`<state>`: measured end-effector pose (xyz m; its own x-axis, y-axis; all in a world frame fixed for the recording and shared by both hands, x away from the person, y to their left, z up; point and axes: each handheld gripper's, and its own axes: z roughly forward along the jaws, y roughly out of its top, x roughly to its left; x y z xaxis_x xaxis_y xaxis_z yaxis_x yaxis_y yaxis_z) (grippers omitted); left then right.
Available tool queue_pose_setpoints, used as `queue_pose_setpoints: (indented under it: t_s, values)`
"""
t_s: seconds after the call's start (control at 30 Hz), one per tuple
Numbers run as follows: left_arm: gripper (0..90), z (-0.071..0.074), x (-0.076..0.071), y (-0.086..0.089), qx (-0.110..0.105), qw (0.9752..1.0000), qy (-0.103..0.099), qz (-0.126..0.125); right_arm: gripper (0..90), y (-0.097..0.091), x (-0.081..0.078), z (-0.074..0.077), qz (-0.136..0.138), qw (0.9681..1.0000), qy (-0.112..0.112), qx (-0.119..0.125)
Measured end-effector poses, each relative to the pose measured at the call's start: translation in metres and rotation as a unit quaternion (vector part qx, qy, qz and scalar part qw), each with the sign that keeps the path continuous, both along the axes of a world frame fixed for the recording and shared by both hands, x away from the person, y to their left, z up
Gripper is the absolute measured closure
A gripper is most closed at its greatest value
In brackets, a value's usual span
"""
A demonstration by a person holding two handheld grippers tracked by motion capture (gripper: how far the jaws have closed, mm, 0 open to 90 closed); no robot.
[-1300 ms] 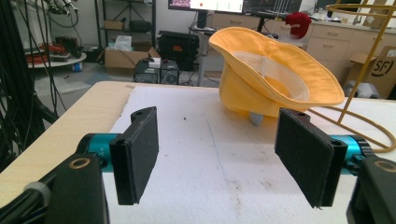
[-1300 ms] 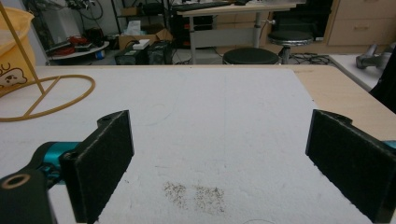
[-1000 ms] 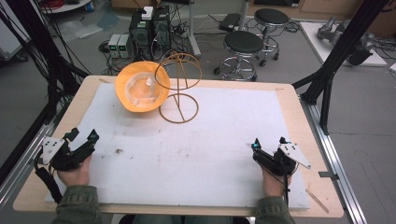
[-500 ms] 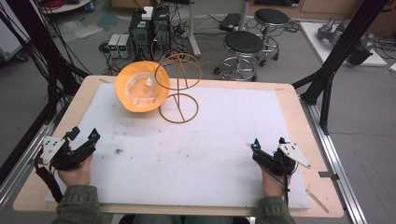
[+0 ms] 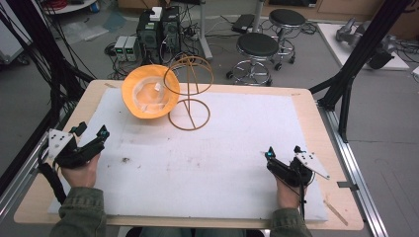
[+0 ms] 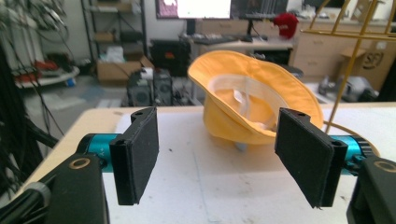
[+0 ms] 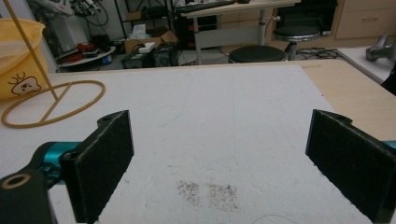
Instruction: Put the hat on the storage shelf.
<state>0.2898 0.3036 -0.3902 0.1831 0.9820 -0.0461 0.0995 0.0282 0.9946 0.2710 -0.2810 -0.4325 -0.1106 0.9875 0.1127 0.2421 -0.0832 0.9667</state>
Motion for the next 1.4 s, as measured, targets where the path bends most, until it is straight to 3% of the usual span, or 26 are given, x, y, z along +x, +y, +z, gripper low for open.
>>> queue_pose_setpoints:
  t_s: [0.03, 0.17, 0.3, 0.43, 0.8, 0.97, 1.13, 1.3, 1.4]
  values:
    - [31.7, 0.005, 0.005, -0.001, 0.0, 0.9999, 0.008, -0.011, 6.5, 0.0, 0.0, 0.0, 0.0, 1.0, -0.003, -0.001]
    - [31.9, 0.013, 0.016, -0.002, 0.009, 0.9999, 0.008, -0.011, 6.5, 0.002, -0.002, 0.001, 0.001, 1.0, -0.006, 0.002]
    - [31.7, 0.017, 0.029, -0.002, 0.0, 0.9998, 0.007, -0.016, 6.5, 0.002, -0.002, 0.001, -0.001, 1.0, -0.005, 0.008]
    - [30.8, 0.021, 0.041, -0.003, 0.011, 0.9997, 0.01, -0.021, 6.5, 0.001, -0.002, 0.001, -0.002, 1.0, -0.008, 0.004]
    - [31.0, 0.032, 0.072, -0.006, 0.011, 0.9994, 0.019, -0.025, 6.6, 0.003, -0.001, 0.002, -0.001, 0.9997, -0.024, -0.007]
    - [30.6, 0.034, 0.09, -0.006, 0.012, 0.9989, 0.032, -0.032, 6.5, 0.003, 0.001, 0.002, -0.008, 0.9997, -0.023, 0.001]
    - [30.6, 0.037, 0.109, -0.007, 0.009, 0.9984, 0.044, -0.036, 6.6, 0.005, 0.002, 0.001, -0.001, 0.9997, -0.022, -0.007]
    - [30.5, 0.04, 0.13, -0.005, -0.028, 0.9973, 0.056, -0.038, 6.6, 0.008, 0.0, 0.002, 0.006, 0.9995, -0.026, -0.013]
    - [30.5, 0.039, 0.137, -0.003, -0.031, 0.9968, 0.066, -0.033, 6.5, 0.01, -0.001, 0.002, 0.011, 0.9996, -0.024, -0.014]
